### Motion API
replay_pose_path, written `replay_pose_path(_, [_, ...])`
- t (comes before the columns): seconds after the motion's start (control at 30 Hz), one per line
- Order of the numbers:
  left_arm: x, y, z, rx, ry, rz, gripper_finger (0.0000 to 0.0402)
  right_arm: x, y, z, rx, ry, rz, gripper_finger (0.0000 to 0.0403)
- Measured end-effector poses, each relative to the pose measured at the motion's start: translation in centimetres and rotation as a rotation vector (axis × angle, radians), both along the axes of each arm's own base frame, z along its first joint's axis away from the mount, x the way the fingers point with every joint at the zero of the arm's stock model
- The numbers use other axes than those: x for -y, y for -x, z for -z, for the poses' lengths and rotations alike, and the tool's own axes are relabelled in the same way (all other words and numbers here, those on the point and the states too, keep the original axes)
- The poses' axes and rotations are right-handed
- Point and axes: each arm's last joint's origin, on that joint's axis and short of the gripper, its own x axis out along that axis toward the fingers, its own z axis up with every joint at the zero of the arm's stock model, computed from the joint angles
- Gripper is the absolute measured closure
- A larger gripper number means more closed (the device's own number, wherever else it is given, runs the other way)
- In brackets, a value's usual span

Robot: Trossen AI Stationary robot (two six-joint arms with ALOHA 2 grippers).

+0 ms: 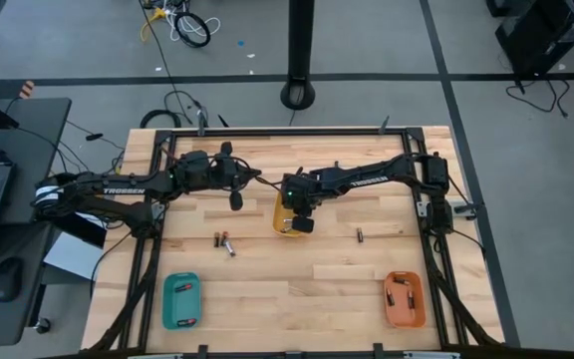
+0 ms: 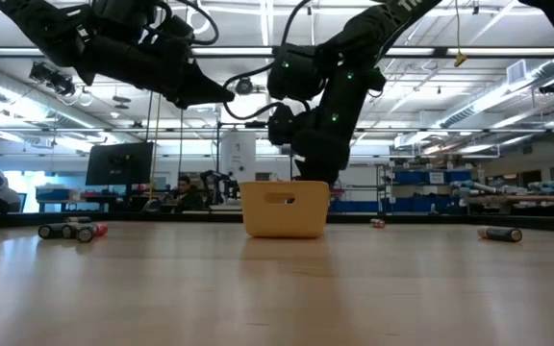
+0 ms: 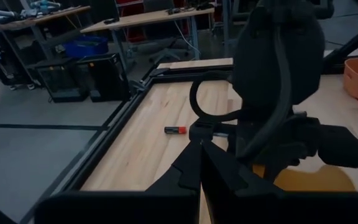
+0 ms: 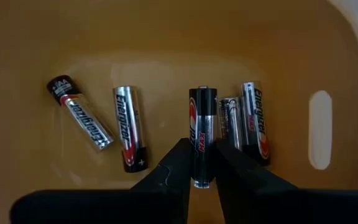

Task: Sort batteries
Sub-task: Put the silver battery into the yellow bin, then put the red battery into the blue bin

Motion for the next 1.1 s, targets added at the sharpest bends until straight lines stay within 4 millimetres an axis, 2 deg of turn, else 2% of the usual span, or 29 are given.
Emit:
replay_pose_path(0.7, [0.1,0.2,0.7,-0.076,0.014,0.007,0.0385,0.3,0.0,0.2,0.028,-0.002,0.004,0.0314])
replay_pose_path(1.0, [0.4,0.4,0.7,-0.109,0.020,0.018,0.0385,-0.3,0.0,-0.4,0.048,0.005,-0.017,0.0290])
replay_pose_path(1.1, [0.8,0.4,0.9,-0.135,0.027,0.035,0.0385,-0.8,0.4,-1.6,0.045,0.018,-0.053,0.0297])
